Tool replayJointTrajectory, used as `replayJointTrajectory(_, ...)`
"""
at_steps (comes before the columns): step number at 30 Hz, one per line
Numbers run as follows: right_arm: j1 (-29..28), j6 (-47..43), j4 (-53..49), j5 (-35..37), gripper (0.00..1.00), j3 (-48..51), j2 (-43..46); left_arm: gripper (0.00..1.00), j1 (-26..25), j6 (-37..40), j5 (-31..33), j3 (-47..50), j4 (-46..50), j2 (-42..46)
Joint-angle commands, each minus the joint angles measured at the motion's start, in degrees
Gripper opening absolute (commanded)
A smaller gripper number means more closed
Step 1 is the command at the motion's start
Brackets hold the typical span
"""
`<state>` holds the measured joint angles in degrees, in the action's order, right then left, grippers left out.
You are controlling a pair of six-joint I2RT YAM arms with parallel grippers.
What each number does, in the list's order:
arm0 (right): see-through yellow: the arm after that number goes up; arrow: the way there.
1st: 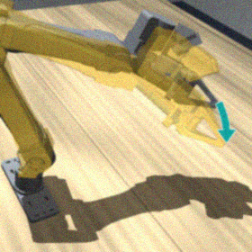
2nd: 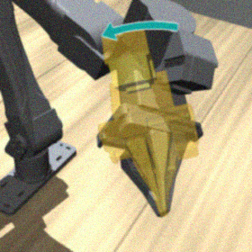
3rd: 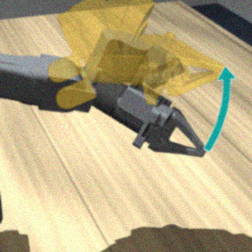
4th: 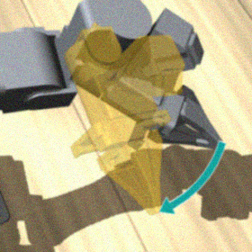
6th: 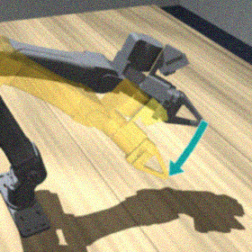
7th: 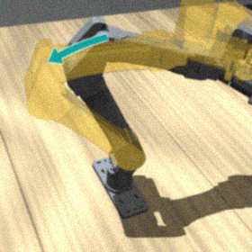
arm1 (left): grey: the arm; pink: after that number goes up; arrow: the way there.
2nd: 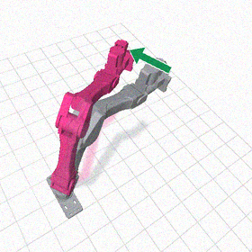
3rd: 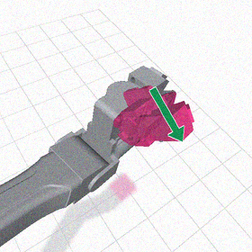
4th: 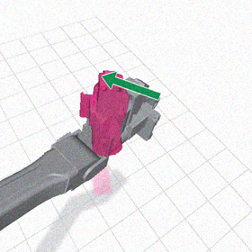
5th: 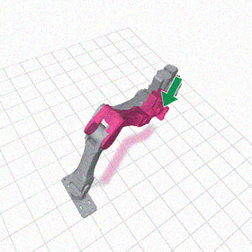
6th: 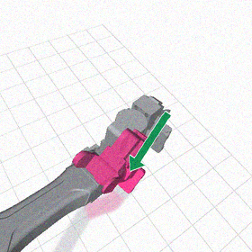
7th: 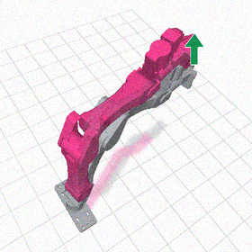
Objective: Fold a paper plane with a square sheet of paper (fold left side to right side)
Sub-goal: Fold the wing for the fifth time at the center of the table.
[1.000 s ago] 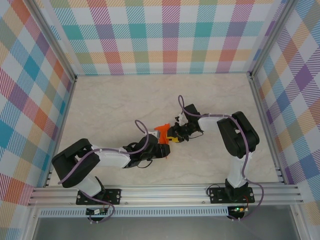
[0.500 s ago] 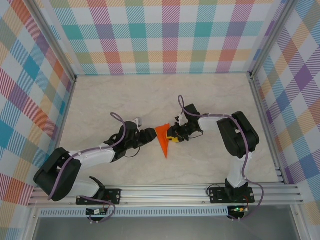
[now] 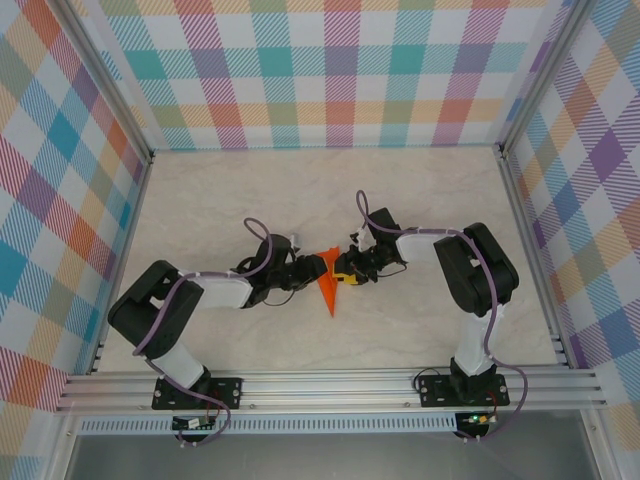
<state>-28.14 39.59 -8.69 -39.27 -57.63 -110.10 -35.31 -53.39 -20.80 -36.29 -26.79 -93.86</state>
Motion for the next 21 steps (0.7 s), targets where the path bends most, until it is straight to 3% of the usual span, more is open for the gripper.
replayJointTrajectory(1, -0.87, -1.63, -2.46, 2.57, 0.29, 0.58, -3.27, 0.36, 1.03, -0.76, -1.64, -1.8, -2.83, -1.8)
replayJointTrajectory(14, -0.87, -1.85, -3.04, 2.42, 0.29, 0.01, -3.71, 0.3, 1.03, -1.81, -2.13, -2.68, -5.53, -6.46)
replayJointTrajectory(21, -0.87, -2.2, -3.81, 2.46, 0.29, -0.55, -4.15, 0.2, 1.03, -1.68, -1.86, -2.98, -5.45, -7.19)
